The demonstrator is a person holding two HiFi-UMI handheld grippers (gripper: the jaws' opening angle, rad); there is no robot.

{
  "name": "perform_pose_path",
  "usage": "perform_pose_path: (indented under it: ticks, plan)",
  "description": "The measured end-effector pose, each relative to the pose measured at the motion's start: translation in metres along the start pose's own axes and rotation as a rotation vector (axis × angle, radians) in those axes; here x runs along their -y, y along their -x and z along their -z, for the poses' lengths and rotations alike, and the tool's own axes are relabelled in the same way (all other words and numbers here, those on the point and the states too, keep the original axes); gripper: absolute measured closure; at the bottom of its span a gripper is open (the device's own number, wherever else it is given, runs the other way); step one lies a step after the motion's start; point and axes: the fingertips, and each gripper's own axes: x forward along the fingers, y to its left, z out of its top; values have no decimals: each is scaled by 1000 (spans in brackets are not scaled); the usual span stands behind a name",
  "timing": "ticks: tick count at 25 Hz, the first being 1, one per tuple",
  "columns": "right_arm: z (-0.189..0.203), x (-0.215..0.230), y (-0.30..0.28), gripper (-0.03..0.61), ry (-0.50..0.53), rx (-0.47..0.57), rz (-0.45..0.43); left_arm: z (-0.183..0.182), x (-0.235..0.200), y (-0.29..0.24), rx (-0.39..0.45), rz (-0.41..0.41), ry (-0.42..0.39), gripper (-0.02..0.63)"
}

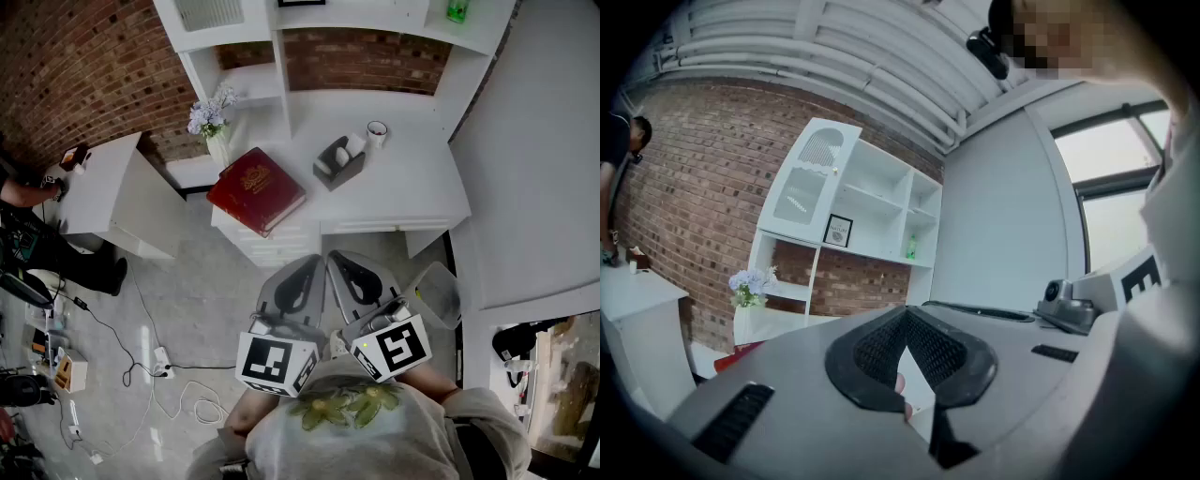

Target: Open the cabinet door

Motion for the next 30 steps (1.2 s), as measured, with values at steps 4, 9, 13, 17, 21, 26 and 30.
perform_pose_path:
  ticks: [4,9,13,17,21,26,30]
  plan:
    - [3,16,3,555,-15,-5,2,3,7,-13,-1,-2,8,604]
    - [5,34,3,555,-27,-9,-7,6,12,-29,-2,-17,29,604]
    - [8,45,4,555,-29,-2,-37,9,16,-39,10,-41,37,604]
    - [12,45,-3,555,-24,-10,-90,12,8,-43,22,-85,52,604]
    - [18,44,-11,555,-37,-19,-127,17,-2,-46,18,-116,63,604]
    - [20,43,-33,555,-45,-17,-156,14,-24,-53,26,-131,71,604]
    - [20,43,-54,555,-58,-21,-148,8,-44,-61,14,-119,65,604]
